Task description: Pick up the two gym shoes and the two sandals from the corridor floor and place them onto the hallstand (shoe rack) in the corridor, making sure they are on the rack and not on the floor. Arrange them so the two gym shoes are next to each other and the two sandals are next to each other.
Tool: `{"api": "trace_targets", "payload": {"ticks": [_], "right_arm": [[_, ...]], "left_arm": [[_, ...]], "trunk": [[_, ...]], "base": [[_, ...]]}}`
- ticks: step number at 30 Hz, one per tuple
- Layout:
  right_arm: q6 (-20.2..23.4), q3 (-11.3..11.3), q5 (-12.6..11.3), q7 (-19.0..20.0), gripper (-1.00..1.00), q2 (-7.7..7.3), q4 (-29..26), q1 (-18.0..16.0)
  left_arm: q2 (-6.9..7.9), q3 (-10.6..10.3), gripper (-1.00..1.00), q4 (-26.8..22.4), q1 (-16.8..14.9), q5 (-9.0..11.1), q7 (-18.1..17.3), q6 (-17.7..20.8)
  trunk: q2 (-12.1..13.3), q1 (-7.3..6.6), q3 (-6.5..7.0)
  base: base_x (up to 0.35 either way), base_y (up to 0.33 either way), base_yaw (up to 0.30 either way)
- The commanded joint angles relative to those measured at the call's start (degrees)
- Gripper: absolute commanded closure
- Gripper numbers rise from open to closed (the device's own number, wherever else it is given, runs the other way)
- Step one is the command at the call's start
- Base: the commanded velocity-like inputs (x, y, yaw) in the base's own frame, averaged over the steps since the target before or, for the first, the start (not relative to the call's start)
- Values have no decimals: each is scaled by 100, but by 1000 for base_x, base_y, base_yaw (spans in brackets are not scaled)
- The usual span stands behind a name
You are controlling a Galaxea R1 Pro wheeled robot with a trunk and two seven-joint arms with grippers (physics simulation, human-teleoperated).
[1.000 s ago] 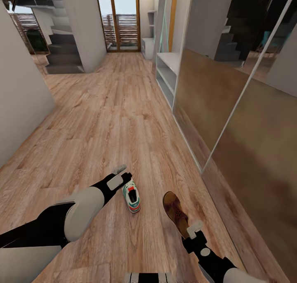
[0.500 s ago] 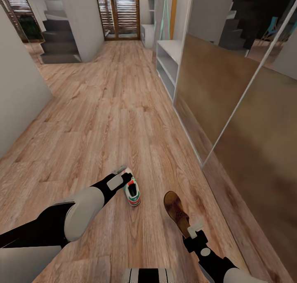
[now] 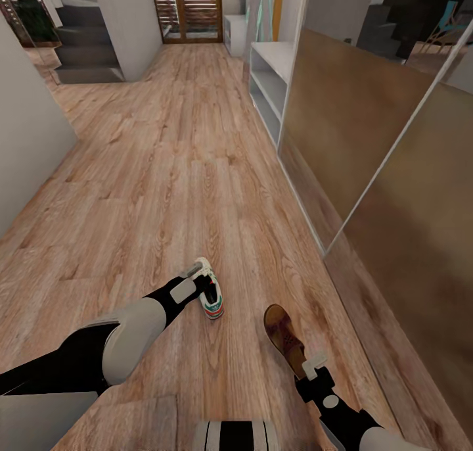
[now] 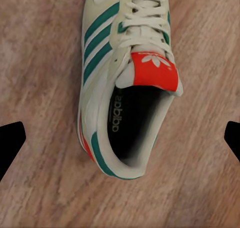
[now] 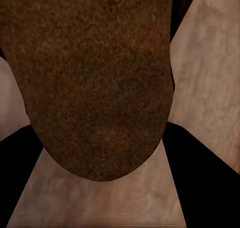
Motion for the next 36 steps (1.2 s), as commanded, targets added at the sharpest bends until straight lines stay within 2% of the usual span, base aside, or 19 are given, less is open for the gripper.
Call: {"api": "trace_targets", "payload": {"ticks": [1, 4, 5, 7, 8, 11, 13, 15, 18, 22, 36], "right_arm": [[-8, 22, 24, -32, 100, -4, 1, -2], [-13, 17, 19, -128, 100, -11, -6, -2], [-16, 10, 14, -335, 100, -34, -34, -6], [-17, 8, 8, -492, 100, -54, -100, -14], [-14, 6, 5, -622, 100, -58, -300, -32], [85, 2, -4, -916, 100, -38, -1363, -65], [192, 1, -16, -1091, 100, -28, -1660, -71], [324, 0, -42, -1327, 100, 43, -1917, -81], [412, 3, -50, -1482, 100, 193, -2072, -86], [457, 7, -53, -1562, 100, 284, -2138, -89], [473, 18, -54, -1581, 100, 318, -2153, -90]], "left_arm": [[-2, 45, -100, -11, -1, -31, 17, 28], [-2, 45, -100, -11, -1, -31, -4, 30], [-2, 45, -100, -11, -1, -31, -11, 30], [-2, 45, -100, -11, -1, -31, -14, 31], [-2, 45, -100, -11, -1, -31, -16, 30], [-2, 45, -100, -11, -1, -31, -21, 34], [-2, 45, -100, -11, -1, -31, -23, 35], [-2, 45, -100, -11, -1, -31, -25, 36], [-2, 45, -100, -11, -1, -31, -27, 36], [-2, 45, -100, -11, -1, -31, -27, 37], [-2, 57, -100, -11, -1, -31, -28, 34]], "trunk": [[-3, 1, -26], [-7, 9, -93], [-7, 9, -93], [-7, 9, -93], [-7, 9, -93], [-9, 11, -115], [-11, 17, -159], [-13, 19, -182], [-13, 19, -182], [-13, 19, -182], [-13, 19, -182]], "base": [[0, 0, 0], [0, 0, 0], [0, 0, 0], [0, 0, 0], [0, 0, 0], [0, 0, 0], [0, 0, 0], [0, 0, 0], [0, 0, 0], [2, -6, 0], [75, -79, 0]]}}
